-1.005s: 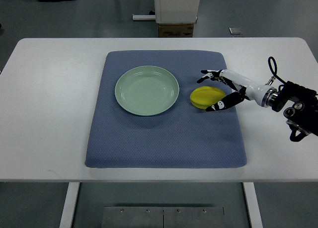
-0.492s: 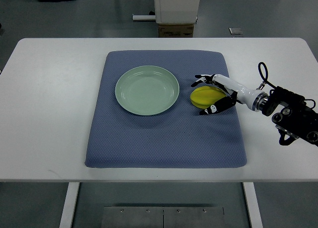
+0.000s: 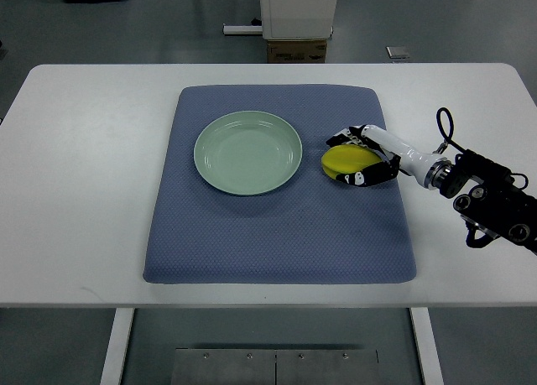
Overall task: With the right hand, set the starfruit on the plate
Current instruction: 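Close the right hand fingers around the yellow starfruit, then lift the starfruit and carry it over the green plate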
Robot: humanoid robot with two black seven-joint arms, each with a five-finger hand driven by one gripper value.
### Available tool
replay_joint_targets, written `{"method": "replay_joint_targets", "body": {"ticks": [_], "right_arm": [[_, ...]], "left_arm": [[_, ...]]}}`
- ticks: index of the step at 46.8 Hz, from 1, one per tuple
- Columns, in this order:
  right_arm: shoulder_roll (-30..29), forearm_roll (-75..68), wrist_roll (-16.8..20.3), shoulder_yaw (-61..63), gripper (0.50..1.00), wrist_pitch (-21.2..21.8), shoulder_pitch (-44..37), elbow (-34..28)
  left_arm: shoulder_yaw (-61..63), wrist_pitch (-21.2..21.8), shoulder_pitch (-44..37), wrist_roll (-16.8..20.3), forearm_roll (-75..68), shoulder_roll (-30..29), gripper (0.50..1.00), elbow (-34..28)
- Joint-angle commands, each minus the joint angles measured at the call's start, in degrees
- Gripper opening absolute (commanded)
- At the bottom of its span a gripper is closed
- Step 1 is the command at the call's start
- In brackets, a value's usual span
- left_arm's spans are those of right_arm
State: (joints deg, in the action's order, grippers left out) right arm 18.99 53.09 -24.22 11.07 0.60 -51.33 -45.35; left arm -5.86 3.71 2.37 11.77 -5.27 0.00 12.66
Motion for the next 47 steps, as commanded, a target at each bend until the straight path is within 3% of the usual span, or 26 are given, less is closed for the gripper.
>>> {"method": "replay_joint_targets", "body": {"ticks": [1, 8, 33, 47], "right_arm": [[0.08, -0.01, -0.3, -0.79, 0.5, 0.1, 0.0, 0.0], [0.08, -0.01, -1.8, -1.93, 0.5, 0.19, -0.17, -0.09], [-0.35, -1.85, -1.71, -1.58, 0.5, 3.7, -7.02, -0.09], [-8.17, -1.94, 0.05, -1.75, 0.5, 5.64, -13.18, 4.04]], "left_arm": [[-0.03, -0.02, 0.0, 0.0, 0.09, 0.0, 1.0, 0.0], [0.05, -0.02, 0.0, 0.0, 0.09, 0.0, 1.0, 0.0], [0.05, -0.02, 0.0, 0.0, 0.0, 0.0, 1.0, 0.0], [-0.03, -0.02, 0.0, 0.0, 0.0, 0.0, 1.0, 0.0]]}}
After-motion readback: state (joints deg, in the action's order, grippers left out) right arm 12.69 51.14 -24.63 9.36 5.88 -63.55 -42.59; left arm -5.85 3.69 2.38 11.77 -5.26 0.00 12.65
